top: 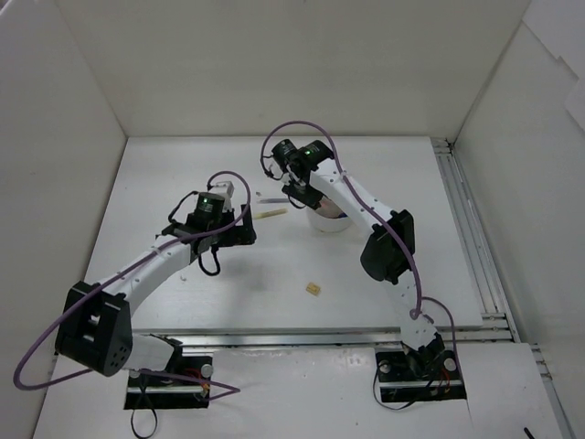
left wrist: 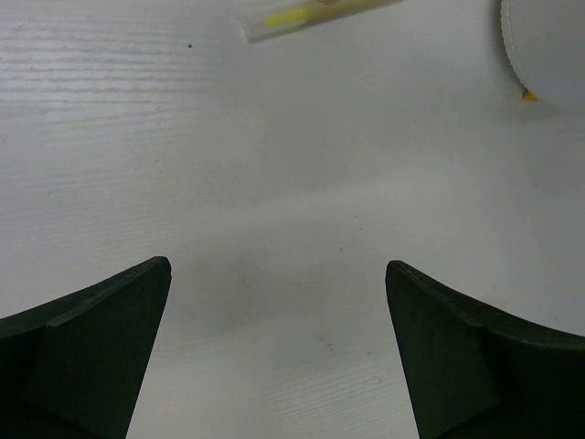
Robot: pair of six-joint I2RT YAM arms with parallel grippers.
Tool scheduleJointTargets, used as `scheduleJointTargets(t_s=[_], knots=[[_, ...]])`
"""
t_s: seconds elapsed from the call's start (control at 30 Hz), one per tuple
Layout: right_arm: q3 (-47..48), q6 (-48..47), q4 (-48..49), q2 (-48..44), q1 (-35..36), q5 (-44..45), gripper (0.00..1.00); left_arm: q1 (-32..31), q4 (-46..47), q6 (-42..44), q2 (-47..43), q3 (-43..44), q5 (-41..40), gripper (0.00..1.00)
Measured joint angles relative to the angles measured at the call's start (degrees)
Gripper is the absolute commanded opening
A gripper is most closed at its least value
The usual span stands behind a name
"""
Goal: Sort the stationery into containers
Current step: Place the pen in the storage box, then pick up the pen from the center of the board.
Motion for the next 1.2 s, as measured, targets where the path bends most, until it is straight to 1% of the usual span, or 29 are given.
scheduleJointTargets(t_s=[0.03,0.07,0.1,0.2,0.27,0.3,0.33,0.37,0.4,0.5,0.57,0.67,0.77,0.9,1.0,1.2], knots=[[0.59,0.00,0.02,0.57,0.00,0.02,0.52,0.00,0.33,1.92,1.16,0.74,1.60,0.99],[1.07,0.24,0.02,0.96,0.00,0.02,0.58,0.00,0.79,3.85,2.51,1.57,2.95,0.99],[1.20,0.22,0.20,1.14,0.00,0.02,0.66,0.00,1.07,5.49,3.78,2.34,3.93,0.99],[1.31,0.42,0.44,1.09,0.02,0.00,0.74,-0.02,1.44,10.47,8.55,5.62,6.27,0.99],[1.27,1.11,1.14,0.70,0.02,-0.04,0.76,-0.02,1.53,13.00,11.69,7.85,6.86,0.99],[0.85,1.33,1.70,0.11,0.02,-0.09,0.78,-0.02,1.60,14.03,13.27,8.92,6.95,0.99],[-0.28,1.86,2.67,-1.03,0.04,-0.33,0.84,-0.02,1.51,15.02,14.69,10.01,7.02,0.99],[-1.49,2.56,3.34,-2.45,0.07,-0.55,0.85,-0.02,1.44,15.74,15.89,10.97,7.13,0.99],[-3.26,2.93,4.42,-4.44,0.07,-0.90,0.98,-0.02,1.36,16.68,17.16,12.04,7.32,0.99],[-10.69,4.98,8.13,-12.72,0.07,-2.34,0.98,-0.02,1.55,19.12,20.13,14.75,8.33,0.99],[-16.31,7.02,10.71,-19.89,0.07,-3.37,0.98,0.04,1.57,20.72,22.29,16.70,9.33,0.99],[-24.35,9.79,15.21,-29.90,0.04,-4.68,0.98,0.72,1.70,22.73,26.12,20.15,12.07,0.99],[-31.10,12.57,18.97,-37.33,-0.11,-5.95,0.98,1.99,2.45,24.13,29.46,22.05,15.32,0.99],[-38.86,15.41,23.06,-43.32,-0.79,-8.13,0.98,3.67,2.43,24.90,32.94,23.56,17.49,0.99],[-43.69,16.98,25.53,-46.03,-1.16,-9.92,0.98,4.55,2.08,25.33,35.98,26.58,18.91,0.99],[-48.83,19.45,28.59,-50.42,-1.57,-11.80,0.98,5.11,1.88,25.83,39.82,30.86,20.68,0.99]])
